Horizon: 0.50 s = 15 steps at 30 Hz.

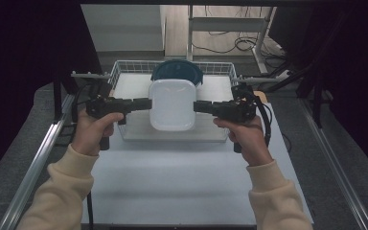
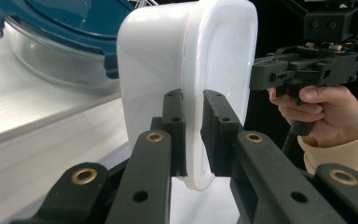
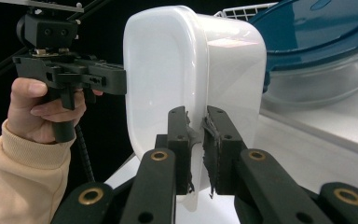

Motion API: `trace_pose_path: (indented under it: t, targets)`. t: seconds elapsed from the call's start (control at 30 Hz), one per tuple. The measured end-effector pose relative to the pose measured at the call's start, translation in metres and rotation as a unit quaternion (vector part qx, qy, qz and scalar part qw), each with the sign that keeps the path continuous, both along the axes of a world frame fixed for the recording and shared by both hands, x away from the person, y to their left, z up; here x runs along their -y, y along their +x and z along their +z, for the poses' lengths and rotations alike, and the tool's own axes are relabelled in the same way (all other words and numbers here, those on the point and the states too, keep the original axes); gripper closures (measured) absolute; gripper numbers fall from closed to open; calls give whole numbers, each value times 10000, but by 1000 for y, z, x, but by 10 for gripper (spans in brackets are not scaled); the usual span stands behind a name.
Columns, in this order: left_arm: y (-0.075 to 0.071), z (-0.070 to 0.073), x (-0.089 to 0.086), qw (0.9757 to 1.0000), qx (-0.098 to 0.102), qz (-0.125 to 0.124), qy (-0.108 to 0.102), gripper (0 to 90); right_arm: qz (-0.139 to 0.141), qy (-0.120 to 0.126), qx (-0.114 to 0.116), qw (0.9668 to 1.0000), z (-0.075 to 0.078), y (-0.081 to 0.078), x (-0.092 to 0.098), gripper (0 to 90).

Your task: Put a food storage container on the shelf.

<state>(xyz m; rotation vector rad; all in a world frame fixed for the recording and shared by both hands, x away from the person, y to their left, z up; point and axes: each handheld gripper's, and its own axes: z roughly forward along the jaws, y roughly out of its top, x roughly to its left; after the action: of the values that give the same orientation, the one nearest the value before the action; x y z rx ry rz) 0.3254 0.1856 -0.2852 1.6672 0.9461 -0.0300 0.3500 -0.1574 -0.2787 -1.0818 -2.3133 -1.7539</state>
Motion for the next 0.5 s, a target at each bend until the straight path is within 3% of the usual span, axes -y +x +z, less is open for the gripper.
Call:
trace_pose_path:
  t: [0.5]
  targets:
    - [29,31,-3,10000,66,-20,72,803,-74,-58,26,10000,31,25,-4,807]
